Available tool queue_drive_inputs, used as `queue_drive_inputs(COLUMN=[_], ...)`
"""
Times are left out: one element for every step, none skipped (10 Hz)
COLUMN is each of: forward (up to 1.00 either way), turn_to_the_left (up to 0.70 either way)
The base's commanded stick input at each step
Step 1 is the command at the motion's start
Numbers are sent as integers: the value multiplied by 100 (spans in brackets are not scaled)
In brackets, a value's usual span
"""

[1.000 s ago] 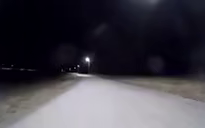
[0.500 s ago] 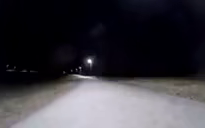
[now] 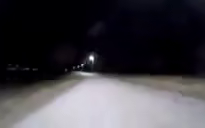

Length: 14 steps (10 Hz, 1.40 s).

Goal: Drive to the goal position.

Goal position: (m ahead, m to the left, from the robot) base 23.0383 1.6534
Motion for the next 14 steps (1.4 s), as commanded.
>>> queue_drive_inputs(forward=[100, 100, 100, 100, 100, 100, 100, 100, 100, 100, 100, 100, 100, 100], turn_to_the_left=[0, 0, 0, 0, 0, 0, 0, 0, 0, 0, 0, 0, -15, -24])
